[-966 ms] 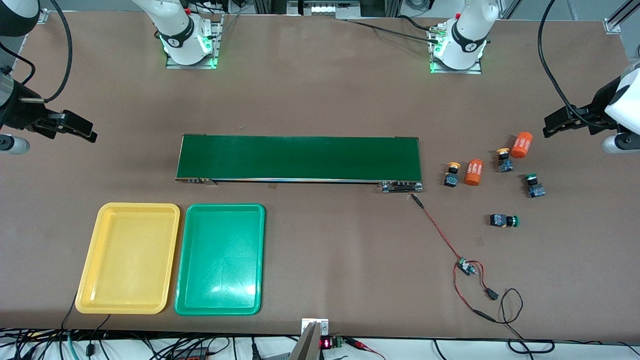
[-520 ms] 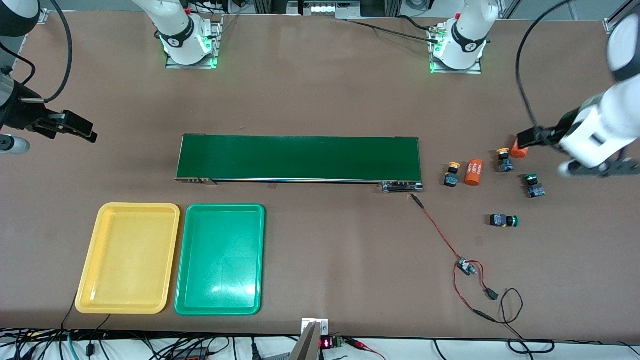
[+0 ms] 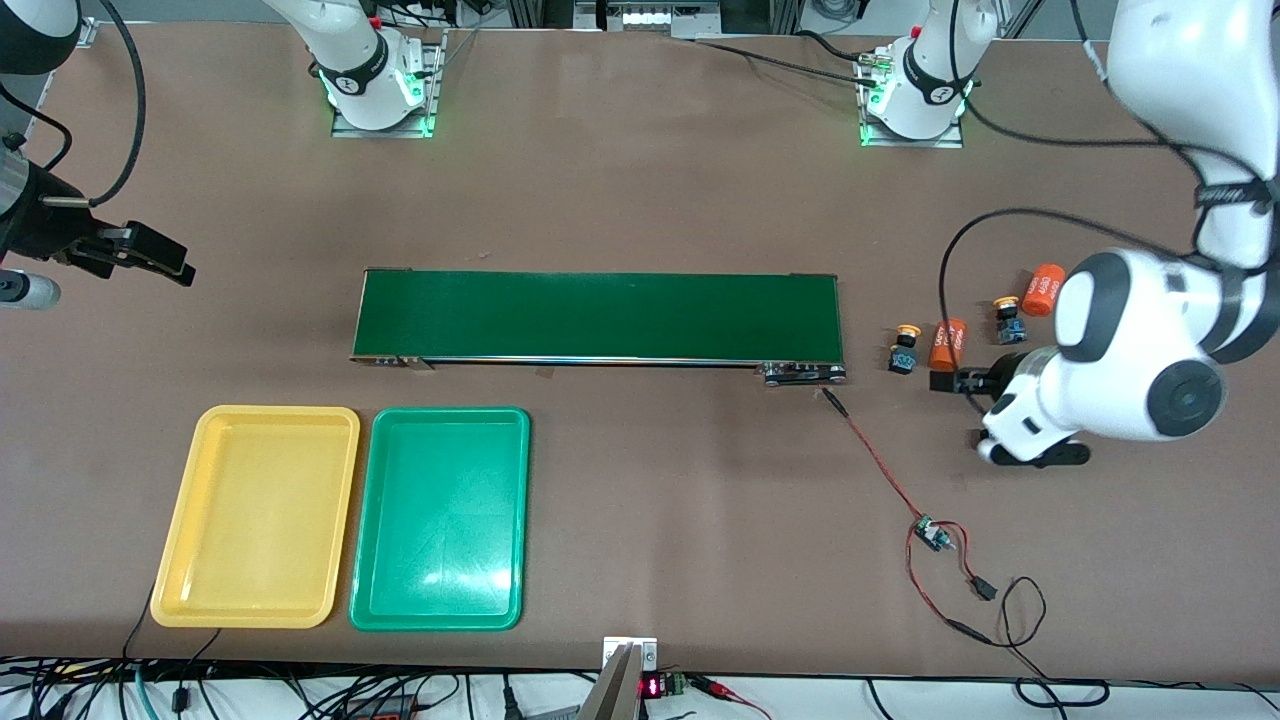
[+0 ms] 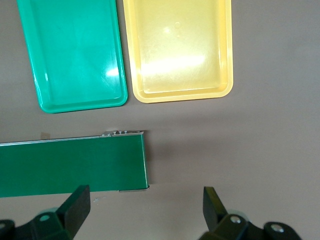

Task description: Sort buttons by color to trays

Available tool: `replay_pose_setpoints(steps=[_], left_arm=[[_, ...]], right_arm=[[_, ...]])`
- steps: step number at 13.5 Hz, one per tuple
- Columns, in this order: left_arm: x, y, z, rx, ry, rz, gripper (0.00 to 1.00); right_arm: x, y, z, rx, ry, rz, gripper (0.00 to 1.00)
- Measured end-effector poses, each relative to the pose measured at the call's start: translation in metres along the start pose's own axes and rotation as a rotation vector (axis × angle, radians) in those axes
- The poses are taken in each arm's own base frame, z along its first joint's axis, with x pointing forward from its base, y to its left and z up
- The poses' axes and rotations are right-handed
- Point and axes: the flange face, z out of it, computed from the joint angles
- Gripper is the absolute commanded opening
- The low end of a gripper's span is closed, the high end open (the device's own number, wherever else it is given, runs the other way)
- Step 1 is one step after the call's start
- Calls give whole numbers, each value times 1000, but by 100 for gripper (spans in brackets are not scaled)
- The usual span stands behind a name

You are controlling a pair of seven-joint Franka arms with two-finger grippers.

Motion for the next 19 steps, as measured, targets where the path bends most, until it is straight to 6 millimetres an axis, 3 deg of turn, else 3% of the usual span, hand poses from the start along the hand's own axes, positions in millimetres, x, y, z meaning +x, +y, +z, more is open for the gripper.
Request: replay_pose_setpoints(steps=[6,17,19], left_arm=[[11,-9,54,0,-72,4,100],[-3,-10,69,1,-107,26,100],[-10,-9,80,3,-75,28,100]], right_arm=[[0,0,0,1,0,1,100],[0,0,0,21,-2,8,100],[0,0,0,21,-2,8,100]])
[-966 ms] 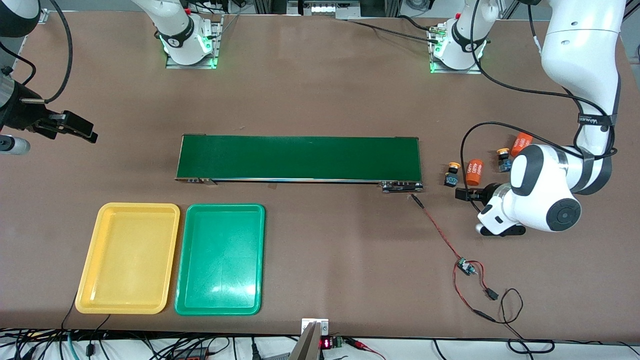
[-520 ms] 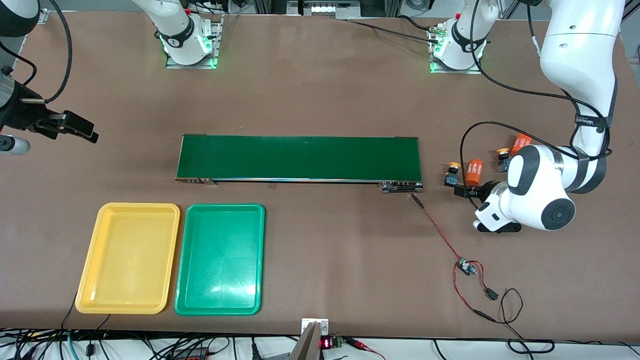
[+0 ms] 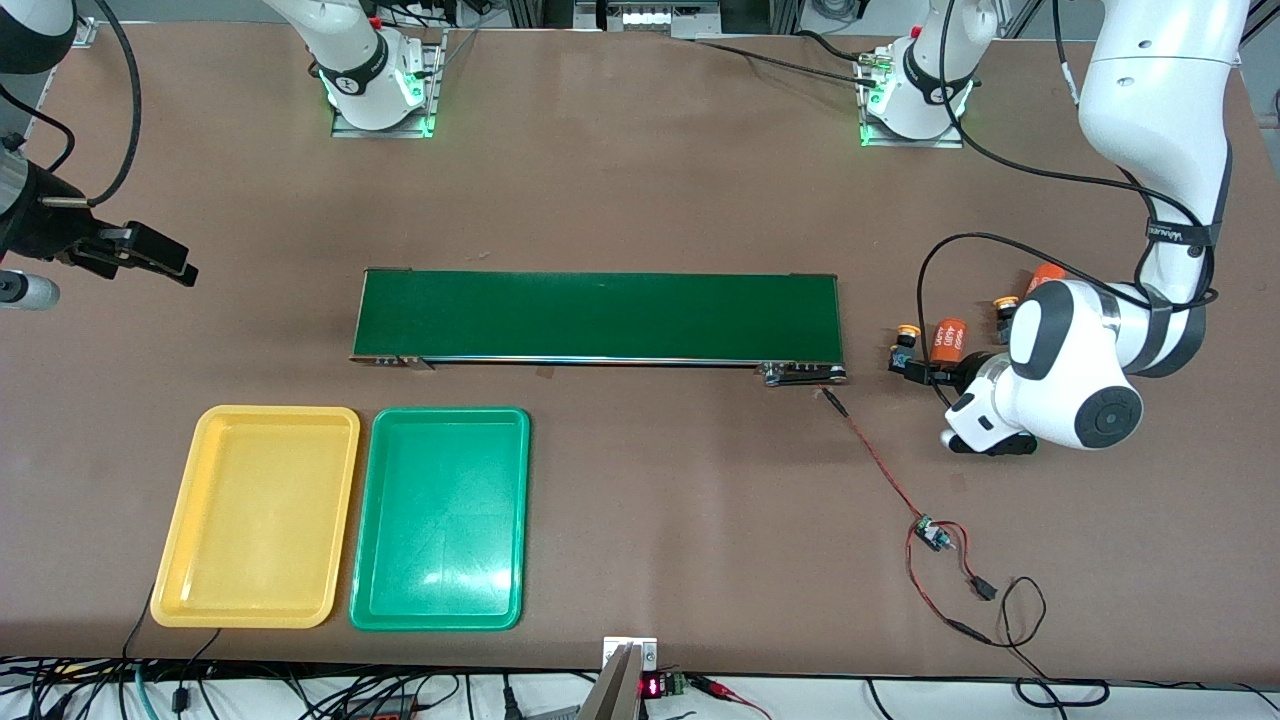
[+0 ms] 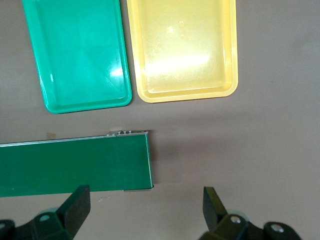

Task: Sort buttons by color to trays
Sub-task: 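Reach the left gripper down and grasp a yellow-capped blue button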

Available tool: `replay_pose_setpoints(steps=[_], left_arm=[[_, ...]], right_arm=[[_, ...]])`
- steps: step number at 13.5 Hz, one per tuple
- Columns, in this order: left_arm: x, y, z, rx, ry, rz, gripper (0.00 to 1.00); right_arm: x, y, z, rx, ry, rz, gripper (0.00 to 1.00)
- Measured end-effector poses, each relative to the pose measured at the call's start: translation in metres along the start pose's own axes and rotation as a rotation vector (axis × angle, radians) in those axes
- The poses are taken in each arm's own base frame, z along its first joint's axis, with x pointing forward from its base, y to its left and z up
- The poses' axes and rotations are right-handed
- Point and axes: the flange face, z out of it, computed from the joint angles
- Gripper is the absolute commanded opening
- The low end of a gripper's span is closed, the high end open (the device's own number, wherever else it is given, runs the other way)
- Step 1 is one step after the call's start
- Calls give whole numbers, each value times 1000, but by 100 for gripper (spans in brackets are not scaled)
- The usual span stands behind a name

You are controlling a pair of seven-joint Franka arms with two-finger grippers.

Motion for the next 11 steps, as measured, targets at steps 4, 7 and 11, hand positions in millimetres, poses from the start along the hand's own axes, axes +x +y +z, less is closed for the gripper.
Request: replay_pose_setpoints(steps=[4,7,11], left_arm=[[-26,14,49,5,73,24,100],[-34,16,59,6,118,33,100],[-36,15,73,10,165,90,100]], right_arm=[[0,0,0,0,0,1,100],[0,0,0,0,0,1,100],[0,0,0,0,0,1,100]])
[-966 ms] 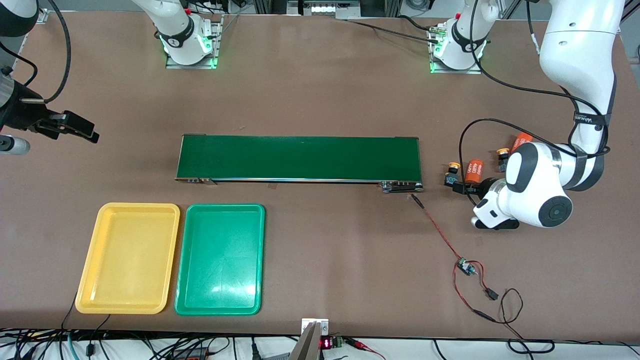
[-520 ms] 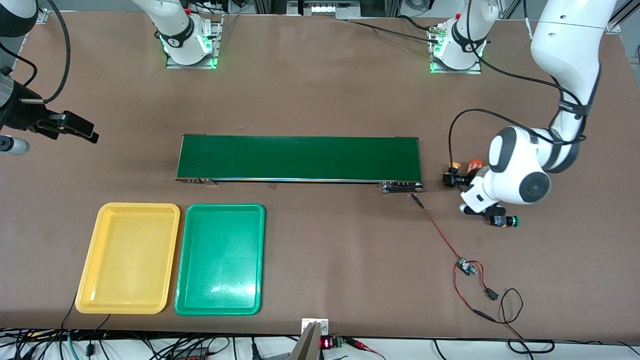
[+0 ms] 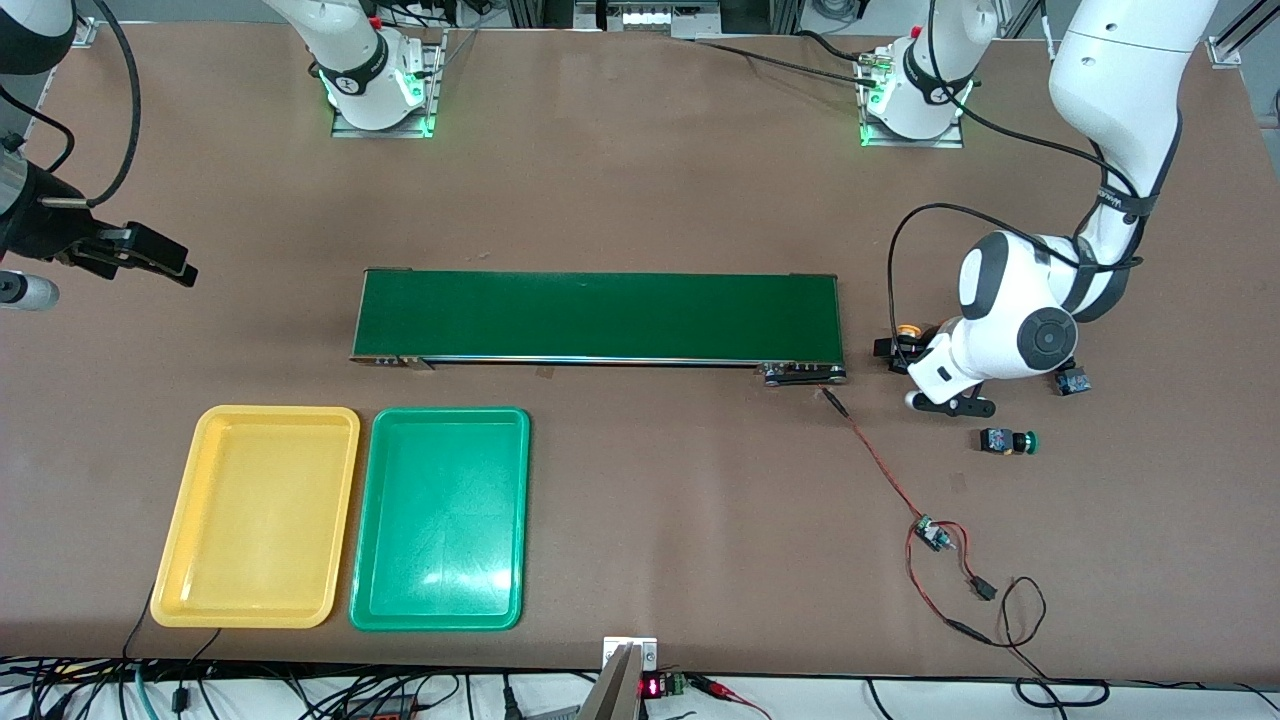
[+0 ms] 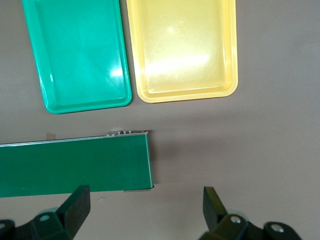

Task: Sort buttons by color to trays
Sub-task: 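Reach the left gripper down and grasp a yellow-capped blue button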

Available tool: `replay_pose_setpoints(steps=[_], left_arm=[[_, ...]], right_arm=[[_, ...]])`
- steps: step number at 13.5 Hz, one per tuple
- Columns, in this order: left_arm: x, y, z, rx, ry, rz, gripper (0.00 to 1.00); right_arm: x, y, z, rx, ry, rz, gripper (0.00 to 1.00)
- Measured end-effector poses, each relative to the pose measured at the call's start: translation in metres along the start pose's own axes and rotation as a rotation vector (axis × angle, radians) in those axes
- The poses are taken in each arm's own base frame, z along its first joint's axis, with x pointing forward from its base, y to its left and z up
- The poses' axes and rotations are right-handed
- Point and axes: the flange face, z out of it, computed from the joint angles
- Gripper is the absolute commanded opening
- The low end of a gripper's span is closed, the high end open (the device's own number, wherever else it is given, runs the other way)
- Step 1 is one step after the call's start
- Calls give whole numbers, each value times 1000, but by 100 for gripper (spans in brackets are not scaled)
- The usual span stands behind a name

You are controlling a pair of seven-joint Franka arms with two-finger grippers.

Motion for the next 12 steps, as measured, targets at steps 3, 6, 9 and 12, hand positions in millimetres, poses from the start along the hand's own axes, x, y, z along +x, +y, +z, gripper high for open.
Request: replay_pose_setpoints(steps=[3,6,9,12], left_arm=[[-5,1,10,1,2,14,100],[-7,10,12,-3,6,31,99],[-8,13,16,-4,3,38,98],[-10,12,22,-4,15,36,94]], right_arm=[[0,0,0,0,0,1,100],[0,1,0,0,0,3,100],[0,2,0,0,0,4,100],[1,5,1,0,-2,9,100]])
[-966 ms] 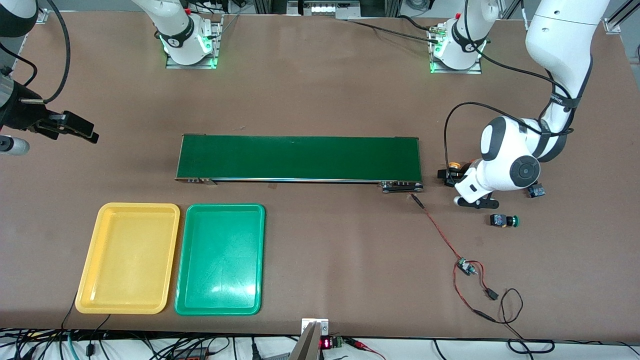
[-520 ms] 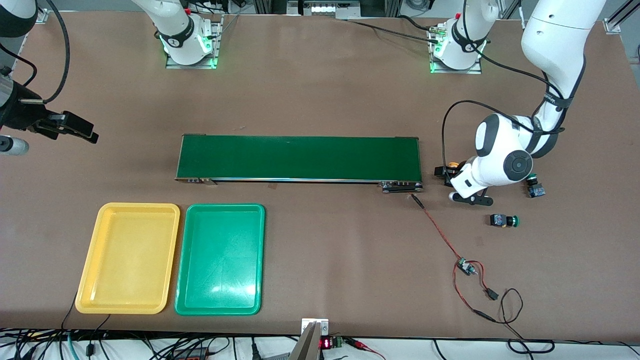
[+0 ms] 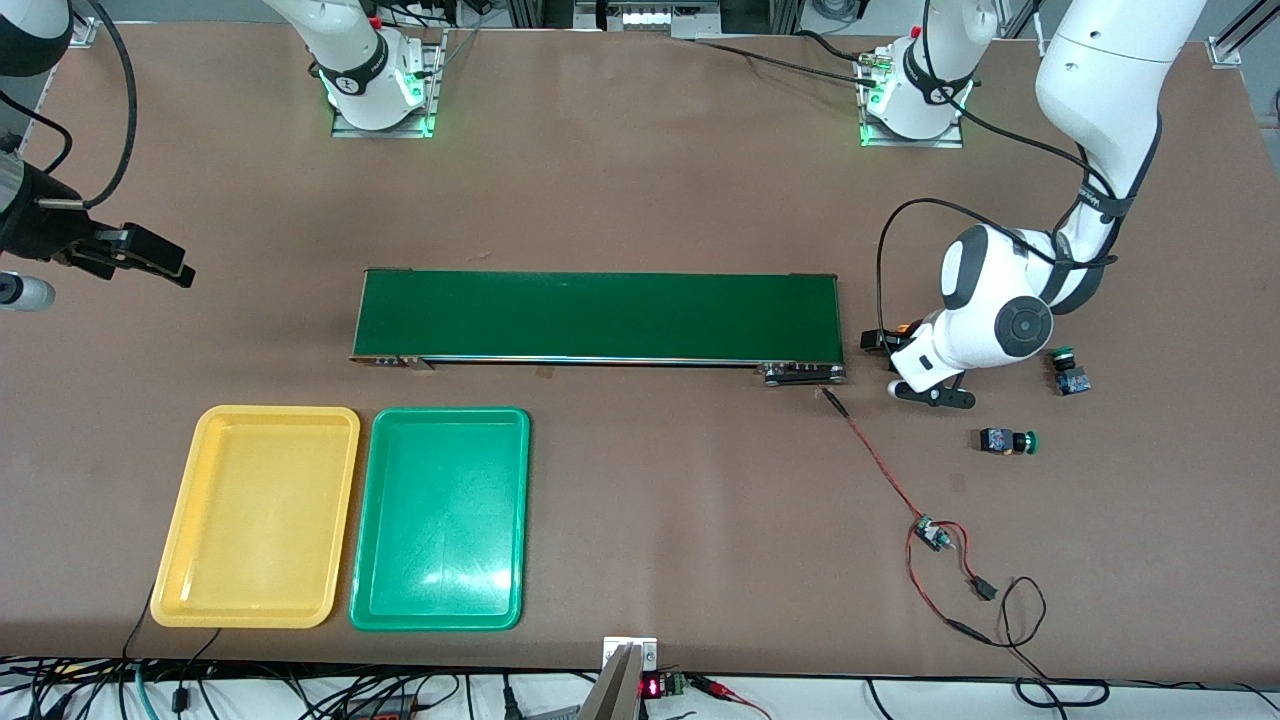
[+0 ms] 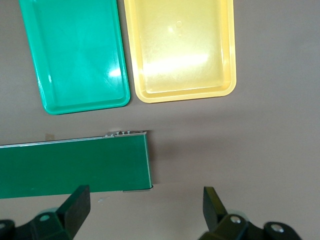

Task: Sort buttons by color to trays
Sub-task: 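Reach the left gripper down and grasp a yellow-capped blue button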

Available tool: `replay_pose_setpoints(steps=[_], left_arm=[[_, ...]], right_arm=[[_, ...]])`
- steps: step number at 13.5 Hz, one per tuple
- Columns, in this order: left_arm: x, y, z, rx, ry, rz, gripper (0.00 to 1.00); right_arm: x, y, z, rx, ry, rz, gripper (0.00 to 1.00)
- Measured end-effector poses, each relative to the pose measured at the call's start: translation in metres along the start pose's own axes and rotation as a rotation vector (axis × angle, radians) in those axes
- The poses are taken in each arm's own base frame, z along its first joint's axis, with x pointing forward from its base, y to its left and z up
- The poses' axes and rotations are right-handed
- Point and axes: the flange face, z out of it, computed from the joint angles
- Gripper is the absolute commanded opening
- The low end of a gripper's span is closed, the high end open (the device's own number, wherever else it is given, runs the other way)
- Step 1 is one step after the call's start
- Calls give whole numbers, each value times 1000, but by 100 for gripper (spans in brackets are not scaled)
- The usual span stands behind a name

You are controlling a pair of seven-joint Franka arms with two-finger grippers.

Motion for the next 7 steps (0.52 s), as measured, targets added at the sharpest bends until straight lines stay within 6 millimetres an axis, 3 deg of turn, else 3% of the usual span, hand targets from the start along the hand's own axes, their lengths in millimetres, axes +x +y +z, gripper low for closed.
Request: replay_pose_setpoints(steps=[2,4,5,7], left_arm=[[0,-2,4,-1,0,-4,80],[0,-7,5,-3,2,-12,35],[1,-9,4,-4,4,-16,20],[1,-13,1,-5,10,-22,1]], right_arm=[[0,1,0,0,-1,3,100],[0,2,1,0,-1,3,100],[0,2,1,0,-1,3,100],[1,2,1,0,-2,3,100]])
